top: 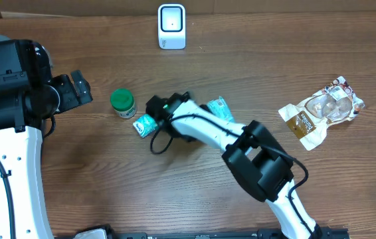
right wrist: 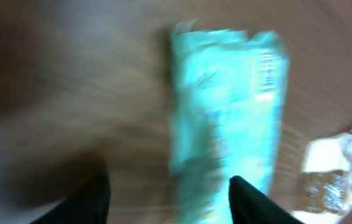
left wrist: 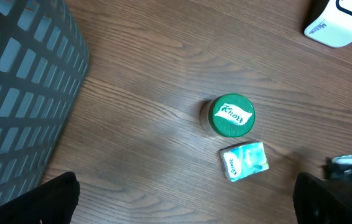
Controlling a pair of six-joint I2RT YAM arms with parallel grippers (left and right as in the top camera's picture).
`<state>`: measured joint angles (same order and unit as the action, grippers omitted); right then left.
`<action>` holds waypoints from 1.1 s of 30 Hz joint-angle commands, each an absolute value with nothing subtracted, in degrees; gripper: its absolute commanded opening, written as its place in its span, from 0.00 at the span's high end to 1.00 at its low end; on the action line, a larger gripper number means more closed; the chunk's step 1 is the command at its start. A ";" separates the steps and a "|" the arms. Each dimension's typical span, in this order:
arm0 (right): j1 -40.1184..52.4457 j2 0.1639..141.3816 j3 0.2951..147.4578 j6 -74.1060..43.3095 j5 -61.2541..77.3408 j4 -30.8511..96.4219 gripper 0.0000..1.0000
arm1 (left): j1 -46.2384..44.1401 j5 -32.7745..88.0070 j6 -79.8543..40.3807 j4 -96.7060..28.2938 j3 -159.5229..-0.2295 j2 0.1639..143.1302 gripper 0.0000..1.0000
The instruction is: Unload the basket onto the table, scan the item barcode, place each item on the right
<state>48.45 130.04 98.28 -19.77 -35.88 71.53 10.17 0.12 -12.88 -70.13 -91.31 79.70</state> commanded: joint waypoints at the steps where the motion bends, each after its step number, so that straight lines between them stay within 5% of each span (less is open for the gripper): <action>1: 49.34 129.23 100.31 -21.19 -26.52 71.81 0.40 | 10.48 -0.60 -11.55 -70.08 -91.64 78.70 0.01; 10: 40.84 124.11 113.65 -35.75 -15.22 82.35 0.41 | 10.48 -0.60 -11.55 -70.06 -91.64 78.70 0.01; 15: 29.65 121.08 114.69 -35.59 2.48 87.59 0.20 | 10.48 -0.60 -11.55 -70.08 -91.64 78.70 0.00; 16: 27.94 121.16 114.24 -34.17 4.62 88.62 0.24 | 10.48 -0.60 -11.55 -70.08 -91.64 78.70 0.00; 21: 22.92 121.21 106.43 -26.52 9.30 89.14 0.72 | 10.48 -0.60 -11.55 -70.08 -91.64 78.70 0.00; 25: 23.29 121.21 100.38 -26.02 12.75 84.55 0.94 | 10.48 -0.60 -11.55 -70.08 -91.64 78.70 0.00; 33: 28.40 121.23 97.67 -23.75 16.12 72.51 0.96 | 10.48 -0.60 -11.55 -70.08 -91.64 78.70 0.01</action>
